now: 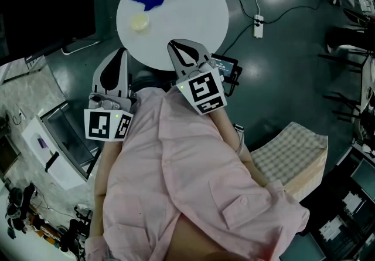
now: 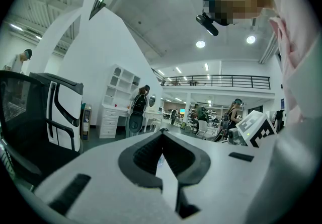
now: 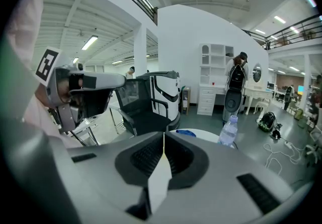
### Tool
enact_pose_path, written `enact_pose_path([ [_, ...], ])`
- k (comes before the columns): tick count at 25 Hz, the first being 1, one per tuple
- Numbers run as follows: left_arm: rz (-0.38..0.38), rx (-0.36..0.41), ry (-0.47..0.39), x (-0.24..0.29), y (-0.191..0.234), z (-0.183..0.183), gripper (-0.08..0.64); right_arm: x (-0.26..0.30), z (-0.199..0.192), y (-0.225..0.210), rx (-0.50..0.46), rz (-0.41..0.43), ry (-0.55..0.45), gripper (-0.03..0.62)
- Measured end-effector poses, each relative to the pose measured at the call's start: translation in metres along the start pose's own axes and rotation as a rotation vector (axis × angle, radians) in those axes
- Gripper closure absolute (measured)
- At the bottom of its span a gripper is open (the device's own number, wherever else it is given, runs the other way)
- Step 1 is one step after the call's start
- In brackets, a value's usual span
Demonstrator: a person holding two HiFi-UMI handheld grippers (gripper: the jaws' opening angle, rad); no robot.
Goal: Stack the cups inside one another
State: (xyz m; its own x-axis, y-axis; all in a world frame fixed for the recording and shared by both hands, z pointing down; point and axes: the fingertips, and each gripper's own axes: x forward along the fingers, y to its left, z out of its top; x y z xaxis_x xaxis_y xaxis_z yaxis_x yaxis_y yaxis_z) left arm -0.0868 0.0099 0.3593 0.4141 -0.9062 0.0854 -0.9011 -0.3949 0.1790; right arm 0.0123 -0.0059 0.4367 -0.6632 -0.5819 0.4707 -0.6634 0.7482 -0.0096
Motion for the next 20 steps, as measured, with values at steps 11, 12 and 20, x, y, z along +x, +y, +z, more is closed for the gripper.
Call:
enact_pose_path([
  [11, 0.014, -0.019, -0.005, -0.0072, 0.0009, -0.0017, 0.551, -0.0027, -0.0017, 0.005, -0.002, 0.007, 0.002, 0.56],
  [12, 0.013, -0.018, -0.005, -0.0074, 0.0002, -0.0017, 0.551, -0.003, -0.0018, 0.0053, -0.002, 0.008, 0.003, 0.56],
  [20, 0.014, -0.023, -0.007, -0.0097, -0.002, -0.003, 0.551, -0.0046, -0.0042, 0.0081, -0.008, 0.016, 0.008, 0.56],
])
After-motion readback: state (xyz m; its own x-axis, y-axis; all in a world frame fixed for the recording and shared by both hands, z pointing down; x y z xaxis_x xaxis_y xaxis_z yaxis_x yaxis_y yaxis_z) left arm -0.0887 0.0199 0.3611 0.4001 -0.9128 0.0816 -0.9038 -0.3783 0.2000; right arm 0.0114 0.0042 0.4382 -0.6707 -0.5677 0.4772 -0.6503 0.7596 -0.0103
